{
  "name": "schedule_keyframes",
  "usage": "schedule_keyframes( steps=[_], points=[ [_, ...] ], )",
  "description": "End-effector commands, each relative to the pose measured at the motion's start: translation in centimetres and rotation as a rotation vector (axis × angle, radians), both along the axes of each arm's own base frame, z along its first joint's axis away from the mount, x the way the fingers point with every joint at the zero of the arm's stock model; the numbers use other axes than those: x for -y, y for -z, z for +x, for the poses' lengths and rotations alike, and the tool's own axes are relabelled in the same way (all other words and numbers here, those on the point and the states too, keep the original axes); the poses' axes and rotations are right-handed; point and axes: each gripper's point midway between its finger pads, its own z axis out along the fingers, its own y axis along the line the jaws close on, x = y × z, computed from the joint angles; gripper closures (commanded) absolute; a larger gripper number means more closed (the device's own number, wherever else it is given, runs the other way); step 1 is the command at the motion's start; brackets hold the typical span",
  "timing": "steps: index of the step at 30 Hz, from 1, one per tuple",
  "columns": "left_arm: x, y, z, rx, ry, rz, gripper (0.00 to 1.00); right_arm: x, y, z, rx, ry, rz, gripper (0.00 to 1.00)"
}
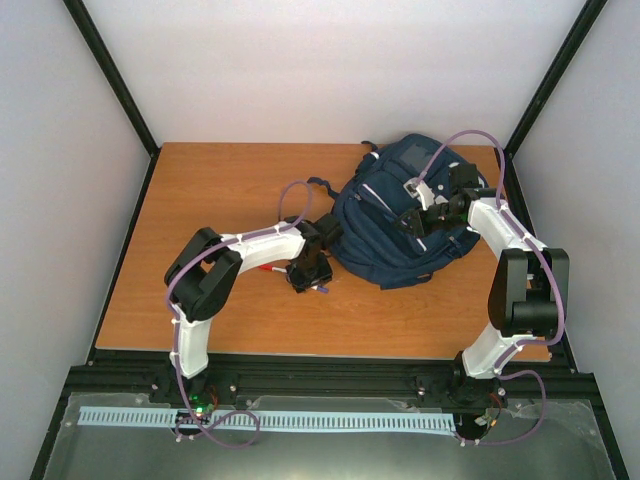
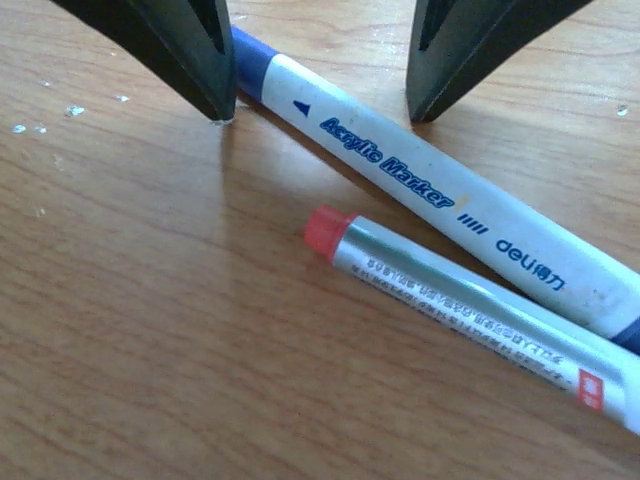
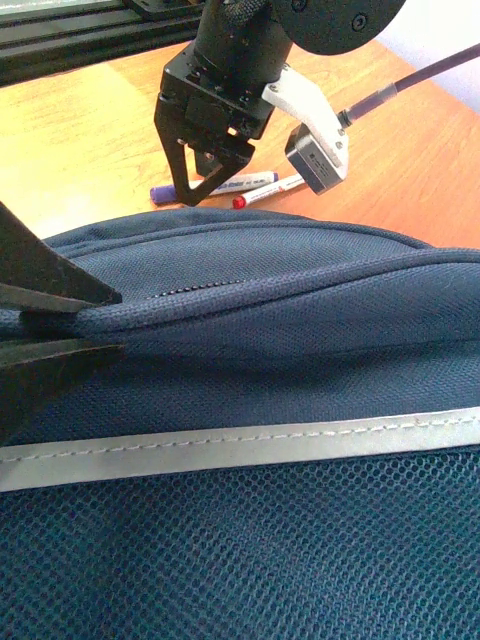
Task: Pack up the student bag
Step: Move the stationery to the center of the board.
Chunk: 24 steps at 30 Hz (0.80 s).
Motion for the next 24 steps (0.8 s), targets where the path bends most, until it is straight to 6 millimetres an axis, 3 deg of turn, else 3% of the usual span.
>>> schedule_keyframes(
  steps=[1, 9, 18, 21, 24],
  points=[
    [-1.0, 0.1, -0.7, -0.034, -0.006, 0.032, 0.55, -0.6, -0.6, -0.7, -0.04, -0.019, 0.046, 0.97],
    [-3.6, -0.7, -3.9, -0.095, 0.093, 0.065, 0.65, -0.6, -0.7, -0.8, -0.038, -0.02, 0.048, 0.97],
    [-8.2, 1.0, -8.9, -0.21, 0.221, 0.145, 0.68, -0.7, -1.2, -0.9, -0.033, -0.027, 0.061, 0.97],
    [-9.1, 0.4, -9.9, -0.205, 0.257, 0.134, 0.68, -0.8, -1.4, -1.0, -0.028, -0.03, 0.064, 0.97],
    [-8.9, -1.2, -9.5, -0.139, 0.339, 0.095, 0.66, -0.9, -1.6, -1.1, -0.025, -0.032, 0.072, 0.97]
  ],
)
